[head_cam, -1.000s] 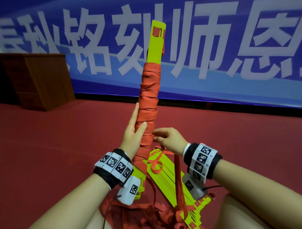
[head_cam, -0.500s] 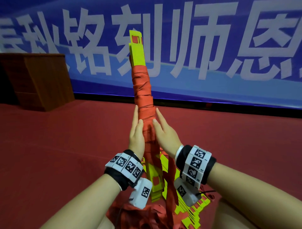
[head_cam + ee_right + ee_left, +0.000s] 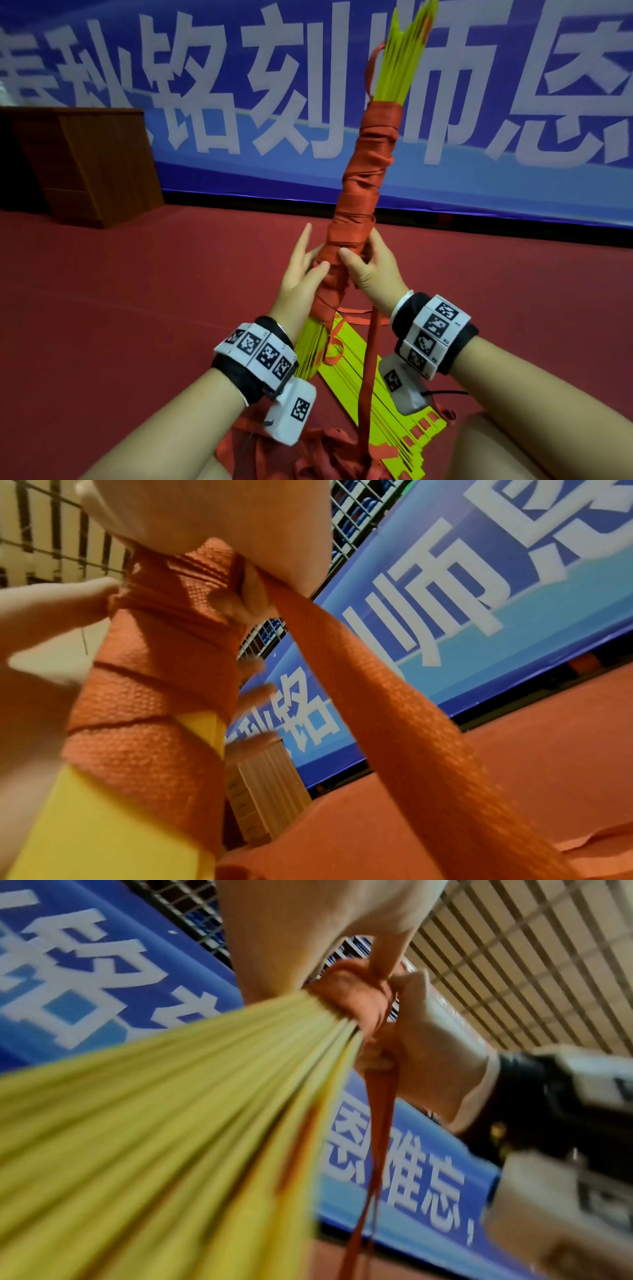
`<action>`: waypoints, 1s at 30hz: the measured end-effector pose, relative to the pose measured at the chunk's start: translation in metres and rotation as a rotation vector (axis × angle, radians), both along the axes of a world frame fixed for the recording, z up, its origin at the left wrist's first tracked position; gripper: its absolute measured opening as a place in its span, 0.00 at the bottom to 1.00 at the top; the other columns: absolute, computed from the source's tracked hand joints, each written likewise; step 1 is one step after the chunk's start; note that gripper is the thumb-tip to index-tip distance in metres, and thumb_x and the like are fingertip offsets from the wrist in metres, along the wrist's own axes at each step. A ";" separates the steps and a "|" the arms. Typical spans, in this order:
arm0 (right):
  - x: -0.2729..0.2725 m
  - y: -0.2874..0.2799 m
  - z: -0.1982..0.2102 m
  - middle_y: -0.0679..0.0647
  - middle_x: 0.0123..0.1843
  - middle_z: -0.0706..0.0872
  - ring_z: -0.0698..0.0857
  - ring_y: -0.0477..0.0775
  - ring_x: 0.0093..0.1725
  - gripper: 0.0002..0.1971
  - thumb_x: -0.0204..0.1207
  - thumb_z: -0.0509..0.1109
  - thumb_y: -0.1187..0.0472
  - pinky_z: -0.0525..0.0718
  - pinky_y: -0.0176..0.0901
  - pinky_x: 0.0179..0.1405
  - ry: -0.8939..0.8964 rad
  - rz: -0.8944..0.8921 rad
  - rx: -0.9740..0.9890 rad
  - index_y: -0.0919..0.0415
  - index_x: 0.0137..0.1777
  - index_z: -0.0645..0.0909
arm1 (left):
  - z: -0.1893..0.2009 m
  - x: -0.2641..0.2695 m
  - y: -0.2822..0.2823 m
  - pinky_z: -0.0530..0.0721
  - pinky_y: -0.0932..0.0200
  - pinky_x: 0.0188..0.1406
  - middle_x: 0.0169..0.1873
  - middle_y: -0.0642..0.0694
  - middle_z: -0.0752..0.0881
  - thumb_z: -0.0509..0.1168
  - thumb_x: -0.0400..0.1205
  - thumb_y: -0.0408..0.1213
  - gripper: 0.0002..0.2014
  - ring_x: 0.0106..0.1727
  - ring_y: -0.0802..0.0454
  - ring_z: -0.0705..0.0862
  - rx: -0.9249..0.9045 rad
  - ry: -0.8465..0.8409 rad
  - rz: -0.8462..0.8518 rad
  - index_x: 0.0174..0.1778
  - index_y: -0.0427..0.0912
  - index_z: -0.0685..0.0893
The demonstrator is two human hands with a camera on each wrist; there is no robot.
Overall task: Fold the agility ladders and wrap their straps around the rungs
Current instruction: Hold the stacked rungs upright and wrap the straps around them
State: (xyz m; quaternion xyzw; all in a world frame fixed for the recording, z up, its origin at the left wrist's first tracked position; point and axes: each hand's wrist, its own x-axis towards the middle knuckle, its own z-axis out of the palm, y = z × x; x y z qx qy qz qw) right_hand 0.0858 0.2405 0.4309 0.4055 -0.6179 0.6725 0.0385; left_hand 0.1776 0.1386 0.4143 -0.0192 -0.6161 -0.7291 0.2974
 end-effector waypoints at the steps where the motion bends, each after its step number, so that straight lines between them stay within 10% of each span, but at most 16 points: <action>1: -0.002 0.001 0.001 0.38 0.35 0.85 0.81 0.32 0.33 0.19 0.67 0.73 0.48 0.76 0.25 0.35 -0.016 0.015 -0.019 0.51 0.56 0.76 | -0.005 -0.001 0.001 0.81 0.56 0.65 0.70 0.44 0.79 0.62 0.84 0.32 0.30 0.65 0.54 0.82 -0.045 -0.049 0.008 0.78 0.60 0.60; 4: -0.008 0.004 0.005 0.34 0.29 0.83 0.79 0.33 0.26 0.14 0.68 0.71 0.48 0.73 0.23 0.27 -0.052 0.016 -0.023 0.49 0.52 0.76 | -0.016 -0.003 0.004 0.76 0.46 0.70 0.69 0.41 0.81 0.70 0.75 0.53 0.40 0.64 0.50 0.82 -0.086 -0.214 -0.028 0.82 0.55 0.62; 10: -0.010 0.014 0.010 0.45 0.27 0.76 0.71 0.42 0.21 0.02 0.80 0.68 0.59 0.69 0.33 0.19 -0.096 0.077 0.091 0.54 0.50 0.78 | -0.023 -0.006 0.023 0.80 0.62 0.19 0.31 0.42 0.81 0.62 0.86 0.40 0.13 0.18 0.54 0.80 -0.128 -0.195 0.094 0.65 0.42 0.75; 16: -0.013 0.023 0.018 0.35 0.19 0.77 0.70 0.36 0.14 0.16 0.84 0.65 0.59 0.65 0.23 0.17 -0.099 0.004 0.245 0.60 0.70 0.78 | -0.032 -0.011 0.020 0.78 0.59 0.48 0.53 0.55 0.83 0.56 0.77 0.59 0.37 0.50 0.53 0.84 -0.358 -0.183 0.325 0.84 0.59 0.57; 21: -0.014 0.018 0.014 0.41 0.41 0.82 0.77 0.32 0.24 0.30 0.77 0.71 0.45 0.72 0.24 0.27 -0.118 -0.162 0.224 0.42 0.78 0.68 | -0.036 -0.011 0.024 0.70 0.65 0.57 0.77 0.45 0.74 0.43 0.80 0.52 0.32 0.73 0.45 0.75 -0.538 -0.233 0.362 0.83 0.62 0.49; 26: -0.013 0.022 0.010 0.49 0.56 0.90 0.89 0.48 0.53 0.28 0.73 0.77 0.55 0.86 0.55 0.60 -0.149 -0.162 -0.002 0.50 0.72 0.73 | -0.034 -0.013 0.031 0.66 0.64 0.67 0.77 0.44 0.70 0.55 0.83 0.43 0.32 0.76 0.49 0.71 -0.557 -0.228 0.239 0.78 0.68 0.47; 30: -0.015 0.033 0.015 0.56 0.53 0.89 0.88 0.43 0.44 0.25 0.78 0.71 0.67 0.85 0.38 0.45 -0.196 -0.044 -0.078 0.58 0.74 0.72 | -0.032 -0.014 0.024 0.73 0.62 0.65 0.67 0.49 0.78 0.69 0.82 0.35 0.41 0.67 0.55 0.78 -0.366 -0.262 0.136 0.78 0.69 0.50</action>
